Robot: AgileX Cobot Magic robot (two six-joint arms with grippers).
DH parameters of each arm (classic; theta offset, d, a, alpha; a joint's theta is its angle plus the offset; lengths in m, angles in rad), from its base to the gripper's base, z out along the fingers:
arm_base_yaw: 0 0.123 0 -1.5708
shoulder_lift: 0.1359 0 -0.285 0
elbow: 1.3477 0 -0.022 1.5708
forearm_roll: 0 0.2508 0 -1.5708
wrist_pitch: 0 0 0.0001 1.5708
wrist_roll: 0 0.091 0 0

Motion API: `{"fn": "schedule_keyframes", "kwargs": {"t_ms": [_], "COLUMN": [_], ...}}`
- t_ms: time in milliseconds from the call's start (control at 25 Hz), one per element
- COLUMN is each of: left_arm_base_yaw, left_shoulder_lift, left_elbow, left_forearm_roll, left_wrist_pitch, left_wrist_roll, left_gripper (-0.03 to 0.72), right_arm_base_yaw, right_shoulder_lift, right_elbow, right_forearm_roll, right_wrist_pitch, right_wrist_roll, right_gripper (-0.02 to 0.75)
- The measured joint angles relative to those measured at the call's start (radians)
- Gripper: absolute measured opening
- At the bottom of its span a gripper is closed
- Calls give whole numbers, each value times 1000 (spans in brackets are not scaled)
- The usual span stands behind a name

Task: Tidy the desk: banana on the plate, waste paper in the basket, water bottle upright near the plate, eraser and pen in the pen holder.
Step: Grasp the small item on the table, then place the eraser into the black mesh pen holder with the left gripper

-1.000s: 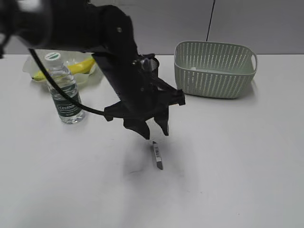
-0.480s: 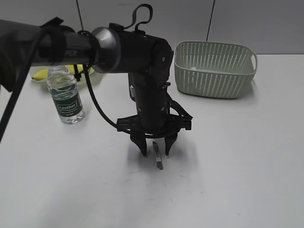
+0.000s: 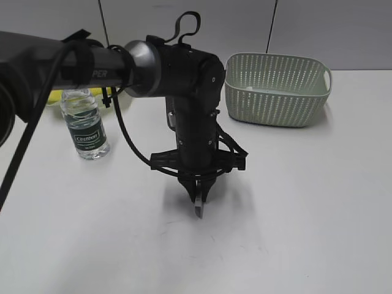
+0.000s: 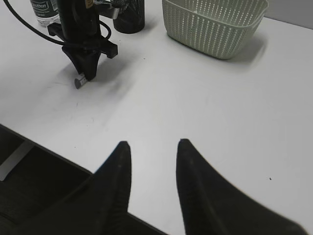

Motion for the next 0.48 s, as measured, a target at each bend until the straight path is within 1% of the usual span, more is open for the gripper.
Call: {"fn": "schedule_keyframes", "kwargs": {"t_ms": [160, 240, 360, 480], "left_arm_base_yaw": [-2, -2, -2, -2], "left_shoulder_lift": [-16, -43, -94, -115], "left_elbow": [-70, -117, -214, -312], "left_forearm_roll": [-9, 5, 98, 260], "left_wrist_pitch": [58, 66, 66, 66], "left_wrist_roll": [17, 21, 22, 22], "left_gripper": [81, 81, 81, 81], "right_arm_base_yaw": [0, 0, 0, 0], "right_shoulder_lift": [0, 0, 0, 0], "right_elbow": [0, 0, 0, 0], "right_forearm_roll": [0, 0, 0, 0], "right_wrist_pitch": [0, 0, 0, 0], "right_wrist_roll": [0, 0, 0, 0], "right_gripper": [265, 265, 265, 265]}}
